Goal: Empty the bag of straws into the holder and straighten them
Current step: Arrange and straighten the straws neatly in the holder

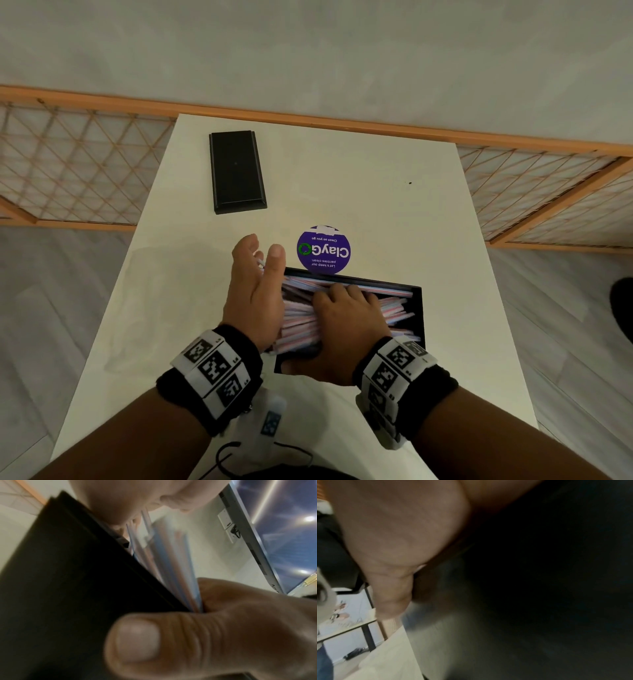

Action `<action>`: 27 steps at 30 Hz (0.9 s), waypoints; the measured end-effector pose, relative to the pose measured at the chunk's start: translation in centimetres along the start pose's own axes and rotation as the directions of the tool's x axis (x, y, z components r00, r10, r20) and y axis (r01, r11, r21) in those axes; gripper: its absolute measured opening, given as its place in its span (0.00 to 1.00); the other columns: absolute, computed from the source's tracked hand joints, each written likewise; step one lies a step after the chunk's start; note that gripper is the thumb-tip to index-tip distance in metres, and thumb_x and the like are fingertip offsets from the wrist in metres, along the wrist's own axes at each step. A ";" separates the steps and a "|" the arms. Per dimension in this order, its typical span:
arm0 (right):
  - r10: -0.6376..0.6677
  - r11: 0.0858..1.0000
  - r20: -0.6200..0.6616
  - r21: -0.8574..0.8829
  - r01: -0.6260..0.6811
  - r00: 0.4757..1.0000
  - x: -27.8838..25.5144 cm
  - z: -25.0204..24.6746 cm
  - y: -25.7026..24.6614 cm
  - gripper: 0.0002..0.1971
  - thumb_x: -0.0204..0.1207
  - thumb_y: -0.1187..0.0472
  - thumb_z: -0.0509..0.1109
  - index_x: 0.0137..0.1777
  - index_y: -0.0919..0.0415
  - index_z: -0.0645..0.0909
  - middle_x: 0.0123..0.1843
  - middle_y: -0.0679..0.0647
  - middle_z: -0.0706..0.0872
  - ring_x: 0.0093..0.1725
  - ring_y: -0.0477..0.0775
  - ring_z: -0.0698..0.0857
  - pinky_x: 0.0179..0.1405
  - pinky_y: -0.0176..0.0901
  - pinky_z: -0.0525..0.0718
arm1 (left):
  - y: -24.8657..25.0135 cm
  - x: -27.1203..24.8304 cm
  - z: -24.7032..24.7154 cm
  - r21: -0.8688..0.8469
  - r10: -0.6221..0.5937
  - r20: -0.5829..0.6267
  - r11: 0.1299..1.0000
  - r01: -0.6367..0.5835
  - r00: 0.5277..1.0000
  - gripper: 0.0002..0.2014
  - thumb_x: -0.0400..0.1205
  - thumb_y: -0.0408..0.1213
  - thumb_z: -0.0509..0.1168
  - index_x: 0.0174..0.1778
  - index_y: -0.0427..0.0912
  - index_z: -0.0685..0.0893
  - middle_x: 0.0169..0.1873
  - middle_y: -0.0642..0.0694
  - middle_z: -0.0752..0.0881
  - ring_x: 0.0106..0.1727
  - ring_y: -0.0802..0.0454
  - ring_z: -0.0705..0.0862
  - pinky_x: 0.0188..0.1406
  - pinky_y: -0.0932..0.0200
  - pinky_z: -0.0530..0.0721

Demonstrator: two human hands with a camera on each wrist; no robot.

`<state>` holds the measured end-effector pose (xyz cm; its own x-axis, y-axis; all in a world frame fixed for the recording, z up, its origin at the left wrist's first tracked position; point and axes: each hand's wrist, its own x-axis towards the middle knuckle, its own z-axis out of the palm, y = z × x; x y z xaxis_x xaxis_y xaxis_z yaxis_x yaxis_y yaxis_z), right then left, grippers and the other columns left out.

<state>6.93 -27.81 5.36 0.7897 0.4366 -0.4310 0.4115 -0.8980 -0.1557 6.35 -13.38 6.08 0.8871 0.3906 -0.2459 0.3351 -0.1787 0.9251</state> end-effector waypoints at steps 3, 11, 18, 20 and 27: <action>-0.036 0.999 -0.008 -0.003 0.036 0.999 -0.4 0.5 -0.2 0.48 0.58 0.16 0.60 0.68 0.52 0.71 0.65 0.50 0.79 0.65 0.60 0.77 0.73 0.64 0.68 | 0.0 -0.1 0.1 0.048 -0.018 0.062 0.999 0.015 0.998 0.44 0.82 0.71 0.46 0.88 0.44 0.53 0.86 0.43 0.62 0.84 0.48 0.65 0.79 0.56 0.66; -0.037 0.998 0.004 -0.049 0.037 0.999 -1.4 0.9 0.3 0.45 0.62 0.16 0.53 0.69 0.48 0.71 0.66 0.50 0.81 0.66 0.62 0.78 0.74 0.68 0.66 | 2.0 0.1 -1.7 0.212 0.085 -0.103 0.975 -0.062 0.991 0.27 0.85 0.54 0.65 0.75 0.41 0.71 0.72 0.43 0.77 0.68 0.49 0.79 0.62 0.57 0.77; -0.020 1.000 0.042 -0.009 0.020 0.999 -1.1 0.9 1.3 0.50 0.56 0.16 0.52 0.74 0.45 0.68 0.71 0.46 0.79 0.72 0.58 0.75 0.77 0.68 0.61 | 6.5 -0.8 -1.5 -0.125 -0.533 0.284 0.803 0.582 0.797 0.08 0.79 0.33 0.68 0.38 0.33 0.82 0.34 0.35 0.83 0.20 0.49 0.80 0.17 0.60 0.80; -0.023 1.000 0.043 0.000 0.023 0.999 -1.1 0.6 1.4 0.53 0.50 0.18 0.46 0.75 0.44 0.67 0.71 0.45 0.78 0.72 0.58 0.75 0.78 0.67 0.61 | 6.5 -1.3 -0.9 -0.224 -0.628 0.392 0.643 0.732 0.672 0.07 0.80 0.30 0.66 0.45 0.28 0.82 0.39 0.34 0.82 0.25 0.48 0.83 0.18 0.60 0.85; -0.032 0.999 0.118 0.005 0.032 0.992 -1.6 -0.2 1.4 0.48 0.68 0.31 0.68 0.83 0.51 0.56 0.78 0.53 0.72 0.77 0.63 0.70 0.80 0.71 0.55 | 4.8 0.1 1.8 -0.577 -0.639 0.429 0.351 0.738 0.639 0.03 0.82 0.21 0.61 0.49 0.29 0.79 0.56 0.30 0.79 0.59 0.36 0.84 0.34 0.49 0.93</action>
<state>6.35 -29.74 5.95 0.7168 0.4556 -0.5278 0.4341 -0.8840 -0.1735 8.60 -15.78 9.95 0.4888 -0.0234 -0.8721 0.5887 0.7466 0.3100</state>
